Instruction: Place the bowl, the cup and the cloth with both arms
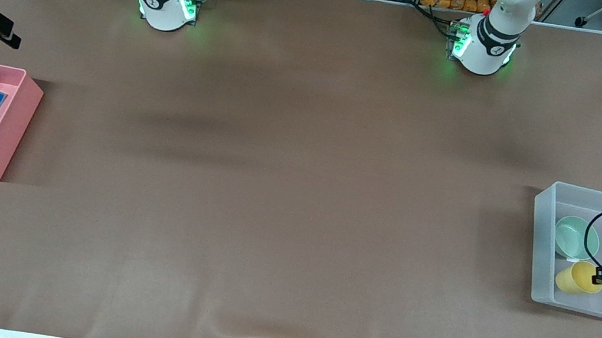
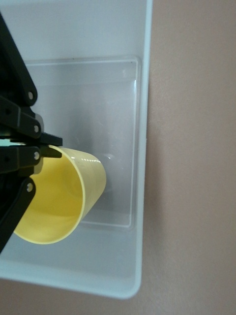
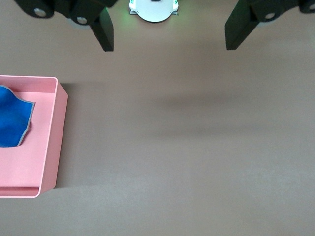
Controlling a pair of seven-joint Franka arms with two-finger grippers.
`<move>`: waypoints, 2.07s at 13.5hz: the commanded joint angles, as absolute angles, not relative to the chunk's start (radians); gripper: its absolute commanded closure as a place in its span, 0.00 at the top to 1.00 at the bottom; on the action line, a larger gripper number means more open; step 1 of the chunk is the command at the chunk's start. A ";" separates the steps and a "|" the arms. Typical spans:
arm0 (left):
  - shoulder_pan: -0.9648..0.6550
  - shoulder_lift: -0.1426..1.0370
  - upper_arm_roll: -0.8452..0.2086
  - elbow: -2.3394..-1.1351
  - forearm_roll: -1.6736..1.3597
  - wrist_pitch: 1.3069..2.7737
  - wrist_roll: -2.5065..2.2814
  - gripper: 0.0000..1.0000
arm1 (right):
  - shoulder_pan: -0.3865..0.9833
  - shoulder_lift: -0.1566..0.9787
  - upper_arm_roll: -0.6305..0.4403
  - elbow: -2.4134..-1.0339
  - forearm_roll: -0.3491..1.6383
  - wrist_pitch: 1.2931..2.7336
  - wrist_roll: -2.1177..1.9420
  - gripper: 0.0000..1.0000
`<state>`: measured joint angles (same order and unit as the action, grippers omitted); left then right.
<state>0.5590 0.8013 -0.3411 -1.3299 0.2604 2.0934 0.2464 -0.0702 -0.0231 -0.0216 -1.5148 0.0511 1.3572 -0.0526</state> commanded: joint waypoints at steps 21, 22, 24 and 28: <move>0.538 0.568 -0.339 -1.305 0.241 1.948 0.210 1.00 | -0.071 -0.043 -0.023 -1.540 0.052 1.370 -0.064 1.00; 0.538 0.551 -0.342 -1.307 0.238 1.928 0.184 1.00 | -0.072 -0.044 -0.023 -1.540 0.052 1.368 -0.064 1.00; 0.535 0.522 -0.373 -1.307 0.238 1.887 0.146 1.00 | -0.074 -0.043 -0.025 -1.540 0.052 1.370 -0.066 1.00; 0.537 0.477 -0.410 -1.312 0.125 1.848 0.076 1.00 | -0.071 -0.040 -0.023 -1.540 0.052 1.382 -0.064 1.00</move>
<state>0.5331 0.5230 -0.4078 -1.2824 0.1871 1.8627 0.1319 -0.0702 -0.0231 -0.0227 -1.5240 0.0511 1.3708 -0.0532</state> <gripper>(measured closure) 0.000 0.000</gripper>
